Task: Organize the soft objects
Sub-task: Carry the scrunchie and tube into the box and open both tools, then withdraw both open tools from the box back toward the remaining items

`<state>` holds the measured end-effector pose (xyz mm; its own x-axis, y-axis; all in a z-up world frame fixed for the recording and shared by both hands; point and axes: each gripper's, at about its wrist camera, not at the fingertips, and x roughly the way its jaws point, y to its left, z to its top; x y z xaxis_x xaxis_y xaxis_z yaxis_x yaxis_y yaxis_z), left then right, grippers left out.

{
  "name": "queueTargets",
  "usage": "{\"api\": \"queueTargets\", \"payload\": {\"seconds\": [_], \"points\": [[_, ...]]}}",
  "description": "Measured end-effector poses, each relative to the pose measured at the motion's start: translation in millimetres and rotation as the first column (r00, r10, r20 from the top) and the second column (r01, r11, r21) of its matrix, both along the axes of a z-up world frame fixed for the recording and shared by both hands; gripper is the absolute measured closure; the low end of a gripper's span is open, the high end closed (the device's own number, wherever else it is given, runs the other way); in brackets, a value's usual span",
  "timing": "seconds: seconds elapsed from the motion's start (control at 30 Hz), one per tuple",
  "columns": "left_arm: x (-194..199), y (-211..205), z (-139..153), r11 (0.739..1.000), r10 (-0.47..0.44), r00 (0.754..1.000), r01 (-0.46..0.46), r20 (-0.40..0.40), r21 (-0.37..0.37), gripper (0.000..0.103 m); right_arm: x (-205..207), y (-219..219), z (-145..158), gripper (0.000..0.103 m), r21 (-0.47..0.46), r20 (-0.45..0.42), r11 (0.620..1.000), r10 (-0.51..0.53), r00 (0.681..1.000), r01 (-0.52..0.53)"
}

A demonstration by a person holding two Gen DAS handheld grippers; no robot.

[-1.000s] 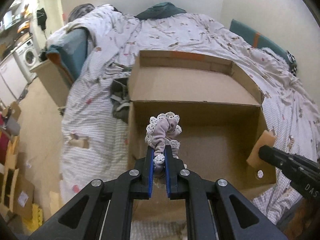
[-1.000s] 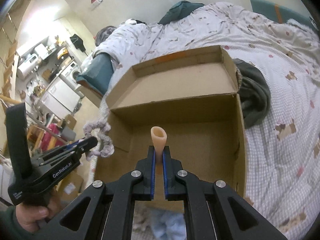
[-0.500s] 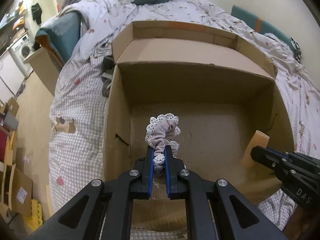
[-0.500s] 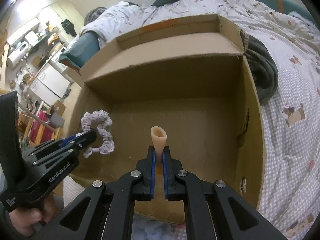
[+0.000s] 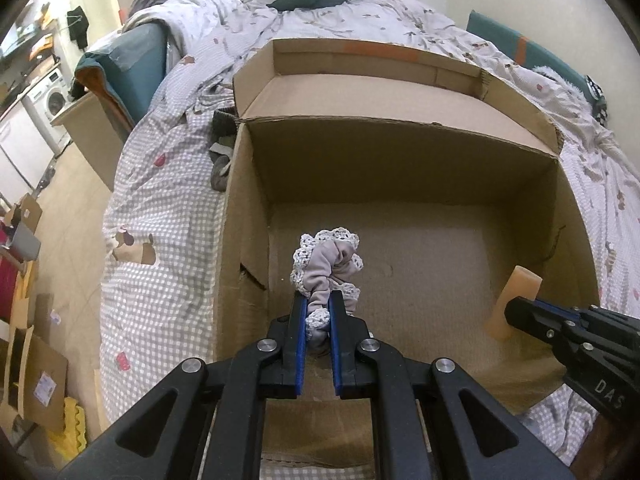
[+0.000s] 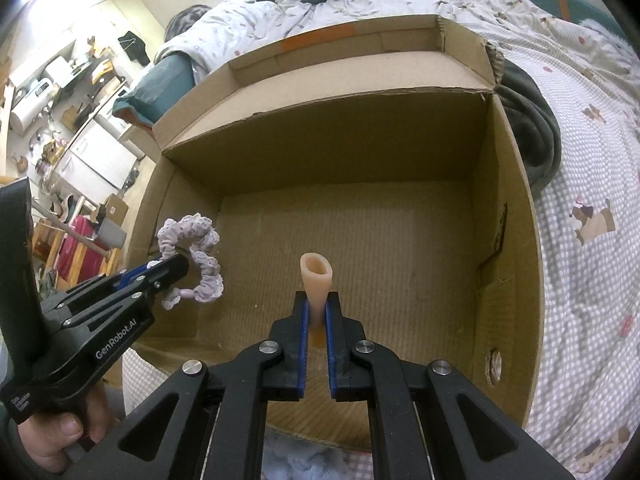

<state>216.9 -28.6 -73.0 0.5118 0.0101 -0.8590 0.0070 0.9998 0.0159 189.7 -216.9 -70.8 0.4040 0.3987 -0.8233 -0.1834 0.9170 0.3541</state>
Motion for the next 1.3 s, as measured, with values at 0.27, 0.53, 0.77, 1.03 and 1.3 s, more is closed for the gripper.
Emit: {"api": "queueTargets", "payload": {"seconds": [0.27,0.53,0.77,1.03,1.3], "points": [[2,-1,1,1.0,-0.012,1.0,0.012,-0.002,0.003,0.091,0,-3,2,0.094,0.019,0.009,1.0,-0.005,1.0,0.005],[1,4,0,1.0,0.01,1.0,-0.01,-0.004,-0.019,0.06,-2,-11,2,0.093,0.043,0.008,0.999,-0.024,1.0,0.023],[-1,1,6,0.999,-0.004,1.0,0.005,0.018,-0.038,0.051,-2,-13,6,0.061,0.068,0.012,0.997,-0.044,0.999,0.043],[-2,-1,6,1.0,-0.008,1.0,0.009,0.019,-0.024,0.051,-6,-20,19,0.025,0.128,0.067,0.989,-0.081,0.994,0.072],[-3,-3,8,1.0,-0.013,1.0,0.013,0.027,-0.008,0.051,-4,-17,21,0.025,0.121,0.068,0.99,-0.084,0.994,0.076]]}}
